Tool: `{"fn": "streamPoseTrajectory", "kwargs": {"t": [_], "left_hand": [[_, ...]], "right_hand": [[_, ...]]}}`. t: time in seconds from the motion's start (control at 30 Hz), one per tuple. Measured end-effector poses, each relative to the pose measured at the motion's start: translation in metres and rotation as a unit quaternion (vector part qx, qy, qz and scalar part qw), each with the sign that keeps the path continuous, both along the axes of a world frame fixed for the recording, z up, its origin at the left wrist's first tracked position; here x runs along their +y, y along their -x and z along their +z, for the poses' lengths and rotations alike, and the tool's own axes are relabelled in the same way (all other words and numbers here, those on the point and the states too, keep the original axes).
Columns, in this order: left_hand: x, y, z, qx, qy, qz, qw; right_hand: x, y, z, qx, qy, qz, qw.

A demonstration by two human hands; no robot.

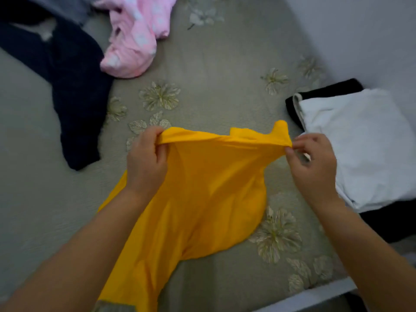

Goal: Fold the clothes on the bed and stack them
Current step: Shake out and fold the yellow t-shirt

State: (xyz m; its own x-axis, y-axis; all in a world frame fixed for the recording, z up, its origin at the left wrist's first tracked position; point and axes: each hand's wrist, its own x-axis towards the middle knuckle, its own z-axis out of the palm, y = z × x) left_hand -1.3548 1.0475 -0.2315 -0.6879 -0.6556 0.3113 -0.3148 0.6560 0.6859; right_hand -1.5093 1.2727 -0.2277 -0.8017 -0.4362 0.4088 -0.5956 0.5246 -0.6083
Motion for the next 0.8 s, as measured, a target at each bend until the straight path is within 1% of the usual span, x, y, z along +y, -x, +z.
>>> {"fn": "streamPoseTrajectory", "kwargs": {"t": [0.03, 0.1, 0.13, 0.17, 0.2, 0.23, 0.27, 0.3, 0.33, 0.37, 0.4, 0.43, 0.47, 0.53, 0.57, 0.6, 0.63, 0.67, 0.7, 0.77, 0.8], "left_hand": [[0.003, -0.005, 0.005, -0.002, 0.031, -0.022, 0.999], [0.018, -0.023, -0.001, -0.046, 0.098, -0.085, 0.990], [0.026, -0.036, -0.011, -0.080, 0.117, -0.123, 0.982], [0.034, -0.050, -0.026, -0.115, 0.125, -0.165, 0.972], [0.045, -0.065, -0.042, -0.154, 0.123, -0.208, 0.958], [0.057, -0.079, -0.057, -0.212, 0.104, -0.253, 0.938], [0.069, -0.092, -0.071, -0.301, 0.068, -0.288, 0.906], [0.078, -0.106, -0.089, -0.398, 0.038, -0.310, 0.863], [0.088, -0.121, -0.108, -0.469, 0.009, -0.325, 0.821], [0.096, -0.133, -0.120, -0.524, -0.018, -0.332, 0.785], [0.102, -0.141, -0.129, -0.544, -0.042, -0.317, 0.776], [0.105, -0.147, -0.134, -0.544, -0.063, -0.282, 0.788], [0.106, -0.151, -0.137, -0.527, -0.081, -0.228, 0.815], [0.105, -0.150, -0.141, -0.461, -0.114, -0.104, 0.874], [0.104, -0.146, -0.141, -0.424, -0.137, -0.038, 0.894], [0.102, -0.141, -0.140, -0.404, -0.164, 0.018, 0.900], [0.100, -0.136, -0.139, -0.392, -0.190, 0.060, 0.898], [0.098, -0.130, -0.141, -0.395, -0.204, 0.080, 0.892], [0.097, -0.125, -0.142, -0.410, -0.196, 0.080, 0.887], [0.098, -0.116, -0.144, -0.447, -0.157, 0.052, 0.879], [0.097, -0.112, -0.144, -0.461, -0.143, 0.041, 0.875]], "right_hand": [[0.003, -0.005, 0.002, 0.006, -0.001, 0.002, 1.000], [0.017, -0.023, -0.011, -0.022, -0.039, -0.002, 0.999], [0.028, -0.033, -0.024, -0.067, -0.068, -0.012, 0.995], [0.041, -0.046, -0.039, -0.138, -0.101, -0.028, 0.985], [0.055, -0.060, -0.056, -0.223, -0.135, -0.053, 0.964], [0.068, -0.074, -0.072, -0.306, -0.178, -0.070, 0.932], [0.080, -0.088, -0.088, -0.371, -0.234, -0.081, 0.895], [0.091, -0.101, -0.102, -0.413, -0.297, -0.082, 0.857], [0.098, -0.114, -0.111, -0.431, -0.361, -0.073, 0.823], [0.103, -0.125, -0.118, -0.435, -0.416, -0.051, 0.797], [0.102, -0.134, -0.120, -0.424, -0.449, -0.029, 0.786], [0.098, -0.140, -0.119, -0.390, -0.452, 0.004, 0.802], [0.091, -0.145, -0.119, -0.354, -0.439, 0.041, 0.825], [0.075, -0.155, -0.121, -0.237, -0.396, 0.103, 0.881], [0.066, -0.156, -0.122, -0.178, -0.391, 0.145, 0.891], [0.057, -0.154, -0.124, -0.152, -0.411, 0.184, 0.880], [0.047, -0.151, -0.125, -0.161, -0.439, 0.208, 0.859], [0.039, -0.150, -0.125, -0.170, -0.476, 0.223, 0.834], [0.036, -0.150, -0.129, -0.154, -0.502, 0.239, 0.817], [0.039, -0.151, -0.135, -0.081, -0.517, 0.277, 0.806], [0.044, -0.152, -0.134, -0.054, -0.512, 0.281, 0.810]]}}
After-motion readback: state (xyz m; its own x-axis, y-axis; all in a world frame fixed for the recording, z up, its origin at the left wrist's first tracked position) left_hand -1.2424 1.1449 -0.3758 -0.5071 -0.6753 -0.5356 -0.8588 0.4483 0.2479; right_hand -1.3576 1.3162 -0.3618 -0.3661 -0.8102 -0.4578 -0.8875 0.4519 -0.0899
